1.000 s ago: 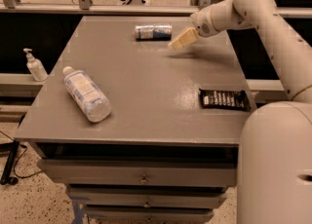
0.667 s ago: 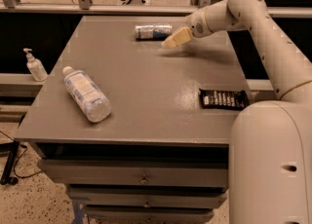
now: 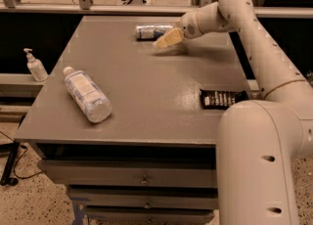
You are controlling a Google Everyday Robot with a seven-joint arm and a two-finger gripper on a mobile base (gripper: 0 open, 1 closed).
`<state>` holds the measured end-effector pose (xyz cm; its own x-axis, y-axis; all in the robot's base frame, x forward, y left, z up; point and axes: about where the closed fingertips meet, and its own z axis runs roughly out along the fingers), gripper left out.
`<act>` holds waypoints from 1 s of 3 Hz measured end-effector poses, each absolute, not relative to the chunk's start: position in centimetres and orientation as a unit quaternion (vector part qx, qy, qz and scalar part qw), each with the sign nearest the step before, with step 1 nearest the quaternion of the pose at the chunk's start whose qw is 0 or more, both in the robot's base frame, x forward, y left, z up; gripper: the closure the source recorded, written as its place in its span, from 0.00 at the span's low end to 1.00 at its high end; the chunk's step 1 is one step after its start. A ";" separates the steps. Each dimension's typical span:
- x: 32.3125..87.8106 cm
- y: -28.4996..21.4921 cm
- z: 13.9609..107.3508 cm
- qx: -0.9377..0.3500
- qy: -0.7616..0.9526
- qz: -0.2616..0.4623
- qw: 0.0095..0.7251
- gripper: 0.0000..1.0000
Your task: Pick redbull can
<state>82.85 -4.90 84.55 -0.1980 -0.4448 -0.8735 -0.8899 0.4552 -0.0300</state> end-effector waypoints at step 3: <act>83.6 -2.9 85.3 -0.470 0.719 0.261 0.441 0.41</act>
Offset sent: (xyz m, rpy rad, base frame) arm 0.0187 0.0155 0.0185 0.0065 -0.0423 0.0395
